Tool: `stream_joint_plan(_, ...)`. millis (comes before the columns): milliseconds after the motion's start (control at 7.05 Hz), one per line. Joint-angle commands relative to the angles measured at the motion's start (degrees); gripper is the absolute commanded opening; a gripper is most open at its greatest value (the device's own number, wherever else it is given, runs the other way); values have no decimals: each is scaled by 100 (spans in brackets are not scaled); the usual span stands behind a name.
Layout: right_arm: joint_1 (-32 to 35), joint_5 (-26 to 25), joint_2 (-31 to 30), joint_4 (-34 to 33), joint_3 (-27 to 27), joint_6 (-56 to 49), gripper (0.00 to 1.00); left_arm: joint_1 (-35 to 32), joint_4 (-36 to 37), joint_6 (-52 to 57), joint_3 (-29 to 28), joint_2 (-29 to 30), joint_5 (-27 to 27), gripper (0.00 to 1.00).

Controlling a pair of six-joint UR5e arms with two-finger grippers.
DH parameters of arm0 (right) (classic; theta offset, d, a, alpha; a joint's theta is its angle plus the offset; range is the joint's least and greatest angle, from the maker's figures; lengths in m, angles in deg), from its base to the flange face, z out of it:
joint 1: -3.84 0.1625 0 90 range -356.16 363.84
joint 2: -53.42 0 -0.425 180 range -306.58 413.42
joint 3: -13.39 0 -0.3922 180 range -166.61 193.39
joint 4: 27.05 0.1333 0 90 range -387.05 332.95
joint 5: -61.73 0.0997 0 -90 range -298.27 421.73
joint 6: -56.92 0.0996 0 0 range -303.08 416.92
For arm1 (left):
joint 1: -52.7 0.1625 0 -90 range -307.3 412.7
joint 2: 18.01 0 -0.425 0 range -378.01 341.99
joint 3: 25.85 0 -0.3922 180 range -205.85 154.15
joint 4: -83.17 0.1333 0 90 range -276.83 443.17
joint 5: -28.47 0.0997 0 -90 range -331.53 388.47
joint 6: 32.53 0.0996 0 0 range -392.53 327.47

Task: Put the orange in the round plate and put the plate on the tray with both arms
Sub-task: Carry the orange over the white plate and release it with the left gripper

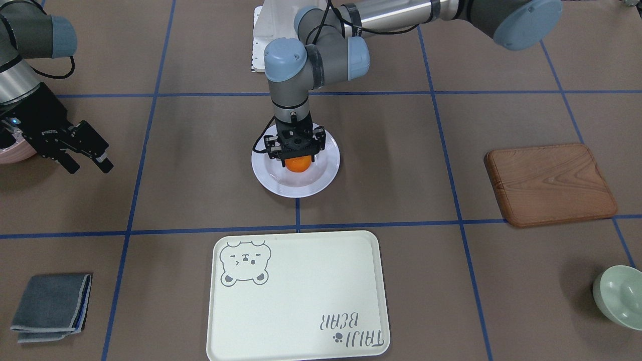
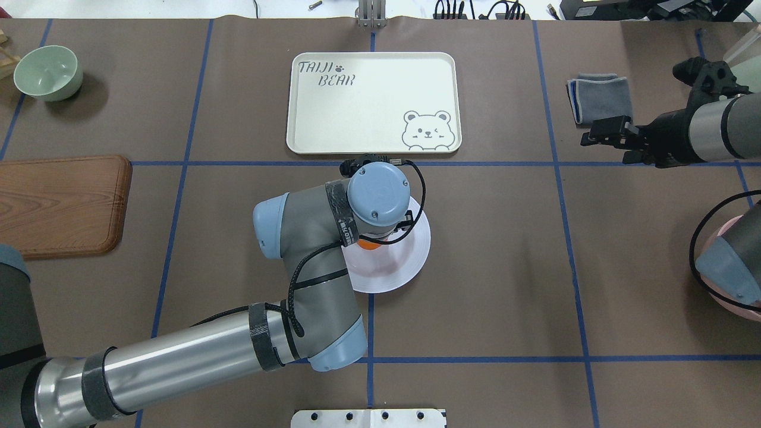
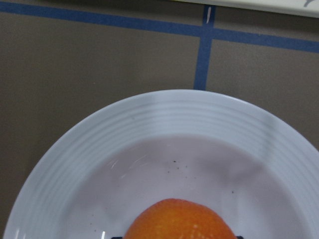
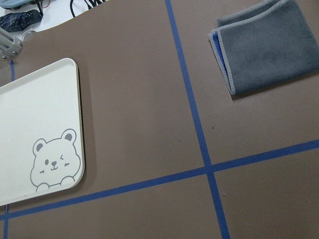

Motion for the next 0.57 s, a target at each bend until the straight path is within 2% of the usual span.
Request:
stream_joint_plan(0,-14,0,9,11,-9,0,100,3,-22,17,125,-11,68,99)
stream_joint_plan(284,-31,0,18,422,0,375,100,-233,117,200,914,-238,-2,99)
stream_joint_plan(426,-92,-9,1,703,0,717,100,-539,318,724,1483,-675,-385,99)
